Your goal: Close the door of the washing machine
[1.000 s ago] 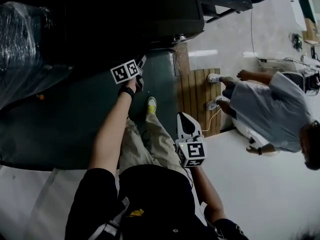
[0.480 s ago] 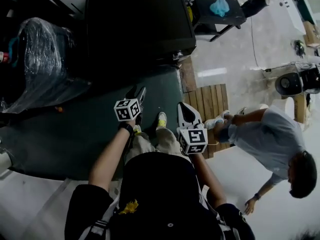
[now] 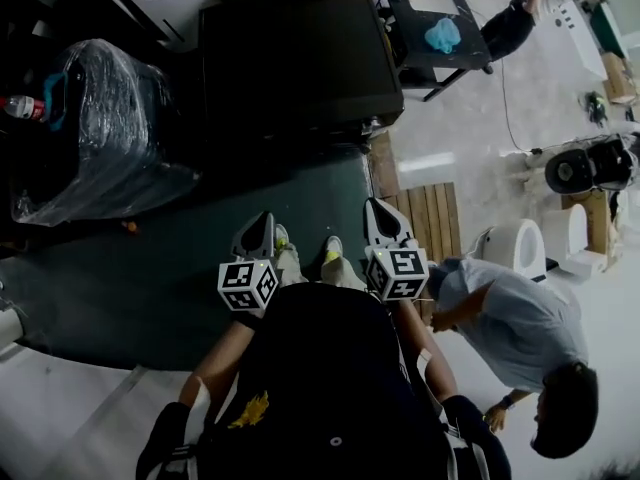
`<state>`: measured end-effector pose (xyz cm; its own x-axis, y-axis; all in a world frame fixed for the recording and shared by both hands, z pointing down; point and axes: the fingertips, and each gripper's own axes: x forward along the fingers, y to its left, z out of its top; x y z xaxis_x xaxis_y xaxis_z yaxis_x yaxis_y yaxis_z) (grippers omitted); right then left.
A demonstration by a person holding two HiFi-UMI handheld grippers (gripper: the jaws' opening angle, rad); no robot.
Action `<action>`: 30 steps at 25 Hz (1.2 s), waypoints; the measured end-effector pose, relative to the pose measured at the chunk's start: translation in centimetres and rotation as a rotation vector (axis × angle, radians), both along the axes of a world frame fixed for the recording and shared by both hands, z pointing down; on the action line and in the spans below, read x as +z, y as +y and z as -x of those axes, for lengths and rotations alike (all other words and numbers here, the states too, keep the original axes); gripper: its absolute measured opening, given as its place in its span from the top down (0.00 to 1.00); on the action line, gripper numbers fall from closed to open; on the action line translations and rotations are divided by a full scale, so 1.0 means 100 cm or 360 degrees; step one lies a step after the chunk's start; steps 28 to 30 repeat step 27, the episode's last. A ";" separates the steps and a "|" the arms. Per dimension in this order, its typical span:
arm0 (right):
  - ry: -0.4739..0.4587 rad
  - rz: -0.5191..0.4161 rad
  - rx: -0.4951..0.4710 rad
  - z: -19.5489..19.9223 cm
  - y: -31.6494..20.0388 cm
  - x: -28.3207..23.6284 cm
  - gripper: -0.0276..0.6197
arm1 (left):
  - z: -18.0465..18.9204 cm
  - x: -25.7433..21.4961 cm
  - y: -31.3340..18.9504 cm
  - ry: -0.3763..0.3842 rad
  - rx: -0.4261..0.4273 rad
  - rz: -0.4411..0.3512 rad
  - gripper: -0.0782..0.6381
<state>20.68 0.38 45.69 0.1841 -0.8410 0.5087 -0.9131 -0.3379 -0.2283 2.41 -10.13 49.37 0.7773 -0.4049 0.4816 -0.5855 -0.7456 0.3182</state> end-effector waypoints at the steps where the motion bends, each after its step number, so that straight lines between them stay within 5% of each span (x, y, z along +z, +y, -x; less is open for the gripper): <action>1: 0.0003 0.0014 0.0015 0.008 -0.005 -0.002 0.92 | 0.007 -0.004 -0.002 0.0002 0.0009 0.0023 0.87; 14: 0.0005 0.0161 0.0432 0.067 -0.057 0.005 0.92 | 0.032 0.000 -0.094 0.0006 0.0260 0.0161 0.87; 30: 0.0056 0.0204 0.0455 0.086 -0.094 -0.006 0.92 | 0.038 0.002 -0.135 0.0003 0.0303 0.0246 0.87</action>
